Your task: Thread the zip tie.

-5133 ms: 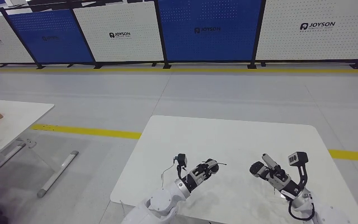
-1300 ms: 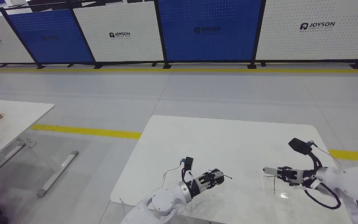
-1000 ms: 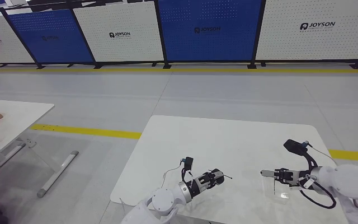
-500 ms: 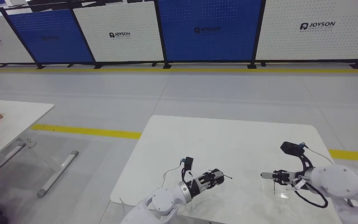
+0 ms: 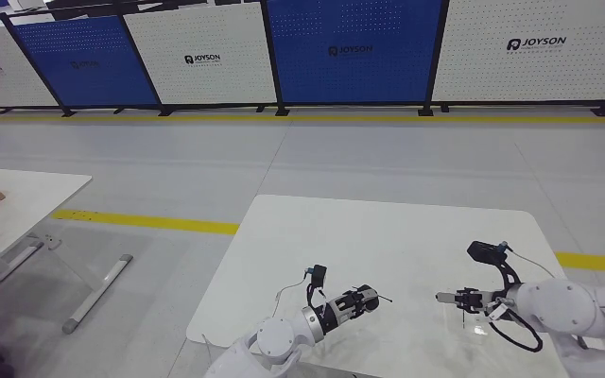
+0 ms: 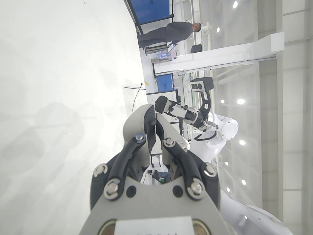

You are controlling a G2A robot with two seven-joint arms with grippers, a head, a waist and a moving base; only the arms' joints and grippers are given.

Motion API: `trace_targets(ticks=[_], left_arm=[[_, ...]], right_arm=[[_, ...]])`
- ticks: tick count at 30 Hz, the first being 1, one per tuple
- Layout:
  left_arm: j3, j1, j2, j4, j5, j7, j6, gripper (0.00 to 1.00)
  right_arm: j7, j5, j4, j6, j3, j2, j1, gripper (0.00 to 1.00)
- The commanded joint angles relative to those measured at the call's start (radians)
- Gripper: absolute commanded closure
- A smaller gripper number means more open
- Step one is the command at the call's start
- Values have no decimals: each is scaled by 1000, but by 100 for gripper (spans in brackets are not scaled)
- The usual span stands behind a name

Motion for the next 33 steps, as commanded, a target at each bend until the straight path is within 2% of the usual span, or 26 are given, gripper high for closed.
trace_targets(ticks=[1, 5, 14, 19, 29, 31, 33], left_arm=[[0, 0, 0, 0, 0, 0, 0, 100], [0, 0, 0, 0, 0, 0, 0, 100], [0, 0, 0, 0, 0, 0, 0, 100], [0, 0, 0, 0, 0, 0, 0, 100], [0, 0, 0, 0, 0, 0, 0, 100], [0, 0, 0, 0, 0, 0, 0, 100], [0, 0, 0, 0, 0, 0, 0, 100]], right_arm=[[10, -5, 16, 0, -8, -3, 10, 0], [17, -1, 42, 0, -12, -11, 28, 0], [17, 5, 39, 0, -12, -12, 28, 0], [-43, 12, 68, 0, 9, -16, 3, 0], [-41, 9, 61, 0, 21, -19, -5, 0], [-68, 18, 68, -27, 18, -20, -17, 0], [-84, -21, 63, -2, 16, -19, -20, 0]])
